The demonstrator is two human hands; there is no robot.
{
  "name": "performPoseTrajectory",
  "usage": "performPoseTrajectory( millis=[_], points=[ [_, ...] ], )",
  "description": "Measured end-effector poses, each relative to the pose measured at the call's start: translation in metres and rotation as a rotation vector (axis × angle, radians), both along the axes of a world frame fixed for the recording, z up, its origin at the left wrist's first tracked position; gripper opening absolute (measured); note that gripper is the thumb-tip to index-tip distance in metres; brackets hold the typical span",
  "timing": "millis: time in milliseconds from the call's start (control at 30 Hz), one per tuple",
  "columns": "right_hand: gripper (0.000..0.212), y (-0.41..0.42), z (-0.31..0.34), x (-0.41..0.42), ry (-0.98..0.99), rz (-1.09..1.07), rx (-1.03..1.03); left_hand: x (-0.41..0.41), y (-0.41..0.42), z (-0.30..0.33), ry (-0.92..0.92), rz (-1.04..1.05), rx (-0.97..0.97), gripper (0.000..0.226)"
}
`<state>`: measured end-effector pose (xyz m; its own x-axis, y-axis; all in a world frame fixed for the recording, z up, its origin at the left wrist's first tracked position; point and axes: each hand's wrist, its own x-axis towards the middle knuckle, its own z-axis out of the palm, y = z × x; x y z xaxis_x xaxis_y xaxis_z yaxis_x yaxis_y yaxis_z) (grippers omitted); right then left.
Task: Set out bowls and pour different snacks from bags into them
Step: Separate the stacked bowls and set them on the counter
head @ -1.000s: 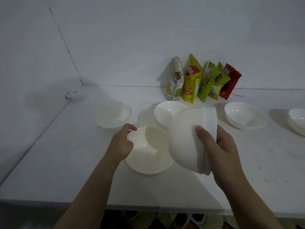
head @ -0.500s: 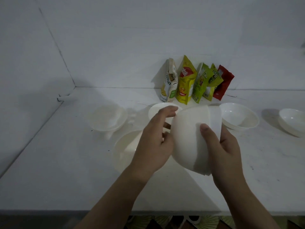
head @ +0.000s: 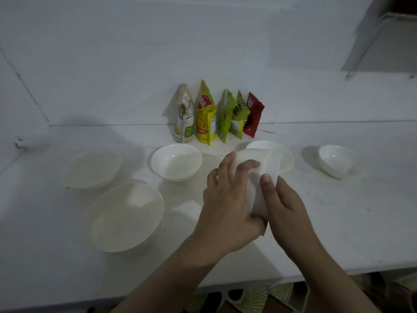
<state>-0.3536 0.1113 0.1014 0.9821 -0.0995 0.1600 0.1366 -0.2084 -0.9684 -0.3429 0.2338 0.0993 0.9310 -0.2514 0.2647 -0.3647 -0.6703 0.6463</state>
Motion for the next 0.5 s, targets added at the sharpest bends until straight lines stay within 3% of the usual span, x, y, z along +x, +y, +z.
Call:
performPoseTrajectory(
  millis=[100, 267, 400, 500],
  points=[
    [0.028, -0.027, 0.002, 0.008, 0.049, -0.015, -0.075, 0.003, -0.026, -0.003, 0.071, 0.039, -0.080, 0.081],
    [0.048, -0.080, 0.003, 0.021, 0.085, -0.033, -0.297, 0.018, -0.055, -0.025, 0.186, 0.199, -0.407, 0.064],
    [0.033, -0.124, -0.006, 0.031, 0.056, 0.019, -0.494, 0.041, -0.052, -0.058, 0.416, 0.475, -0.743, 0.046],
    [0.030, -0.161, -0.020, 0.040, 0.048, 0.012, -0.690, 0.048, -0.051, -0.083, 0.474, 0.684, -0.906, 0.024]
  ],
)
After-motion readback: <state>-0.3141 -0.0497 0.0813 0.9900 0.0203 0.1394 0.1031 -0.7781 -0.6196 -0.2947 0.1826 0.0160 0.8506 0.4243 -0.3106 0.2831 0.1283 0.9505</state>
